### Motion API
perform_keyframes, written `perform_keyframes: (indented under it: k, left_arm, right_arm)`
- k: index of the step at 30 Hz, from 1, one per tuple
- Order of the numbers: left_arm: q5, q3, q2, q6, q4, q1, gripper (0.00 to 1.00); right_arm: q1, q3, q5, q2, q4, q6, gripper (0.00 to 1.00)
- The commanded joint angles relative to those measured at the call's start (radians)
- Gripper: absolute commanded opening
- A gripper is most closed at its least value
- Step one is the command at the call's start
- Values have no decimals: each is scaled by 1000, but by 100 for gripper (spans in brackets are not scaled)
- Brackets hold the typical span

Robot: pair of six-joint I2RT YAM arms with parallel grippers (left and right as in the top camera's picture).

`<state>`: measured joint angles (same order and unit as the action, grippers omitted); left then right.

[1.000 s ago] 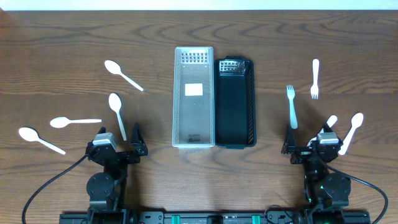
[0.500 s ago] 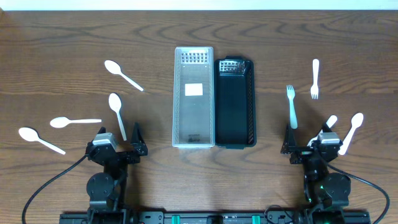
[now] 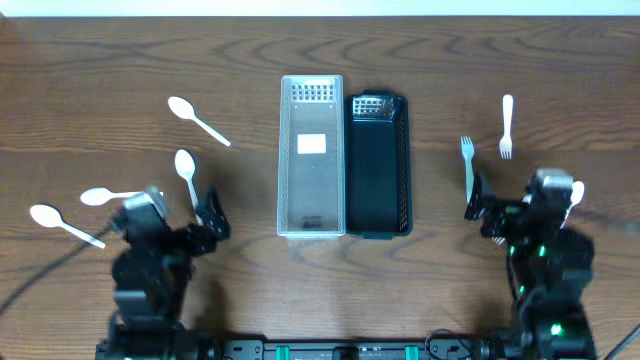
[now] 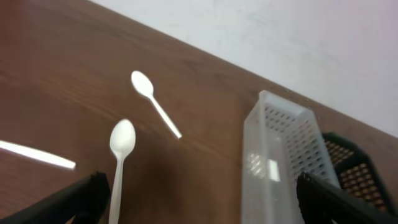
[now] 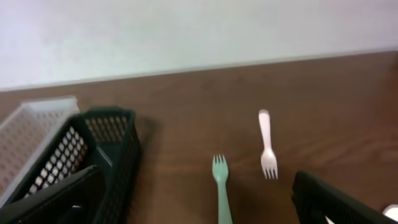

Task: Pack container
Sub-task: 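Raise both arms from rest toward the cutlery on each side, then lower the right gripper over the pale-green fork and grasp it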

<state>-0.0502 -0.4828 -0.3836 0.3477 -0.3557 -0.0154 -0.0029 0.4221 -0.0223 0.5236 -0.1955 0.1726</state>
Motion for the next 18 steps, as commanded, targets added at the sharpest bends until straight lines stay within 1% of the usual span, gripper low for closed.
perform_keyframes:
  k: [1,3,5,7,9,11,14,18]
  left_arm:
    - [-11,-227,-182,2,-103,-2,98]
    - [-11,-375,-300,1,-213,-2,98]
    - [-11,-509,-404,1,-330,-2,98]
    - [-11,-635,-497,1,-456,-2,98]
    - [-11,-735,-574,1,-563,-2,98]
    - [-11,-808,-634,2,-647,-2,98]
    - [-11,-843,-677,1,-692,-2,98]
    - [-10,-843,-695,0,-695,-2,98]
  right_arm:
    - [-25,212,-64,196,-122,6,99]
    - [-36,347,-88,299,-259,6,99]
    - [-49,506,-76,412,-436,5,99]
    - [-61,648,-64,514,-578,-33,99]
    - [-62,753,-64,590,-657,-86,99]
    - [-62,829,-64,647,-714,-94,99]
    - [-62,883,-55,698,-752,-164,99]
    - [-62,954,-27,808,-830,-163,99]
